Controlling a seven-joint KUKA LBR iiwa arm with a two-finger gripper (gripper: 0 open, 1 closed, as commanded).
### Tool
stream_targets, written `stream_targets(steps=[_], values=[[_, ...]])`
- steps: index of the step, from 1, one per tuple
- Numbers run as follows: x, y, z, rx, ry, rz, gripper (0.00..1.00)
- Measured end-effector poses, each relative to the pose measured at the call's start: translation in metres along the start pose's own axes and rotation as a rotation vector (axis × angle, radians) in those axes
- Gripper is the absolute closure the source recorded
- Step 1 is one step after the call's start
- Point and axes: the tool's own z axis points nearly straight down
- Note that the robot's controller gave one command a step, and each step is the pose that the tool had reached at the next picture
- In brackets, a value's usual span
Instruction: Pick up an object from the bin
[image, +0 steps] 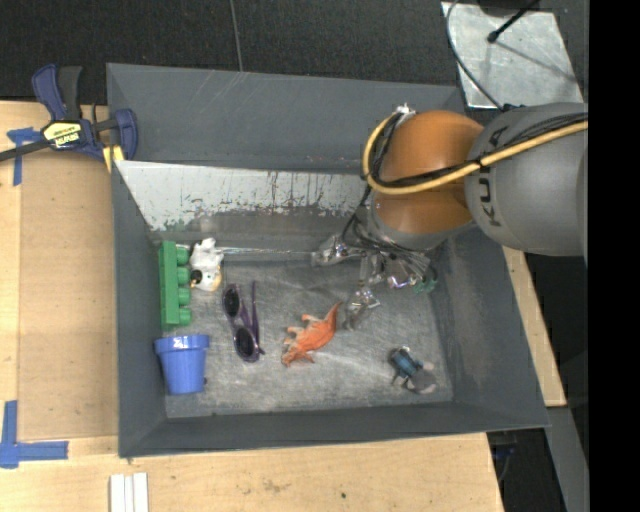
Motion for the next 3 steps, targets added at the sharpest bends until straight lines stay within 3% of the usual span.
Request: stream_targets(steps=[1, 2, 3], values=[[0.018, 0.015, 0.004, 0.0, 0.006, -0.253, 0.0], [0.028, 0.046, 0.009, -0.001, 0.005, -0.326, 0.0], [0.027, 0.0, 0.031, 0.001, -0.004, -0.668, 1.0]])
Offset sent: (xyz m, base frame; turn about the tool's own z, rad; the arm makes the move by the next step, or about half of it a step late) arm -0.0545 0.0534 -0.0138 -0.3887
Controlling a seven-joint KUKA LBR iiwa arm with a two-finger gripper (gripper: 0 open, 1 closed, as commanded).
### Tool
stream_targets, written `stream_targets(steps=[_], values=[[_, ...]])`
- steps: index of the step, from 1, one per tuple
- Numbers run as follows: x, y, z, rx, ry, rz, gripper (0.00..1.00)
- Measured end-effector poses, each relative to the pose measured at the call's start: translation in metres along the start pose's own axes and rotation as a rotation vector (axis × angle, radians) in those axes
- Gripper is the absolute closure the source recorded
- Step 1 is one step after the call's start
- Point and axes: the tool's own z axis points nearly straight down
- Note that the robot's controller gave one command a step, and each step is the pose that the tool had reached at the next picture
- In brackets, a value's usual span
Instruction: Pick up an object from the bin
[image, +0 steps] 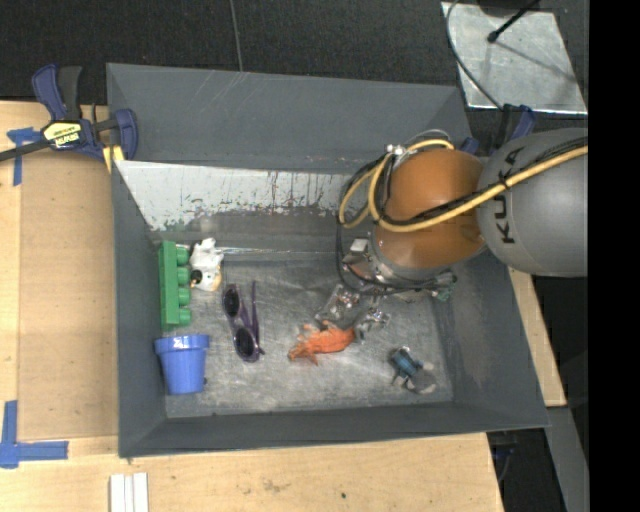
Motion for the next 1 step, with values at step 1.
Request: stream_targets(steps=[1], values=[[0.0001, 0.0, 0.0, 0.0, 0.0, 0.0, 1.0]])
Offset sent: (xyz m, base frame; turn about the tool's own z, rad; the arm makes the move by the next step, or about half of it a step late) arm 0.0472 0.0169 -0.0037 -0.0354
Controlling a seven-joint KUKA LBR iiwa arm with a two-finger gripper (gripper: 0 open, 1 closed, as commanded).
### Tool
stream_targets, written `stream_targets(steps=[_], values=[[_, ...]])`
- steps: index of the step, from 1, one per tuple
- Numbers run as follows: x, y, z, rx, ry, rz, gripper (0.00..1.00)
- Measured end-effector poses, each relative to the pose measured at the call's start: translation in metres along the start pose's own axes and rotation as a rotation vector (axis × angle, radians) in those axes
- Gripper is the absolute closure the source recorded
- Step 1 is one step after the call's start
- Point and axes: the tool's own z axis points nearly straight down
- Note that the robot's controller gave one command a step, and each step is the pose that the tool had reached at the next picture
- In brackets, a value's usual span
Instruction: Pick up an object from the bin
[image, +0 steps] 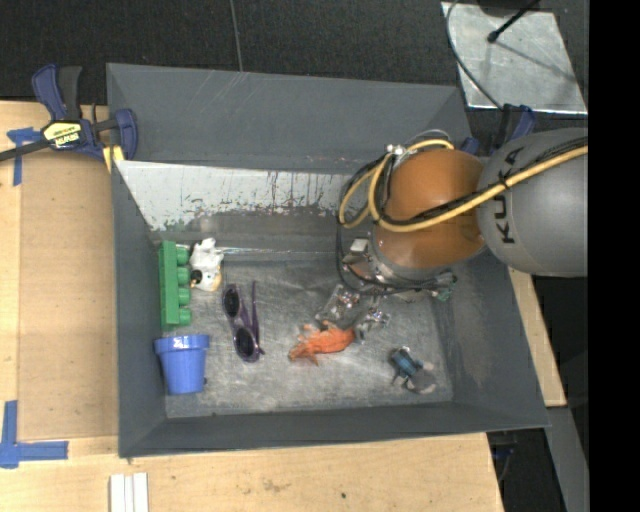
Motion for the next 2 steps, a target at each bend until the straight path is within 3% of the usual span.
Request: stream_targets(steps=[1, 2], values=[[-0.02, -0.016, 0.002, -0.01, 0.014, -0.018, 1.0], [-0.032, -0.026, 0.002, -0.005, 0.009, 0.001, 1.0]])
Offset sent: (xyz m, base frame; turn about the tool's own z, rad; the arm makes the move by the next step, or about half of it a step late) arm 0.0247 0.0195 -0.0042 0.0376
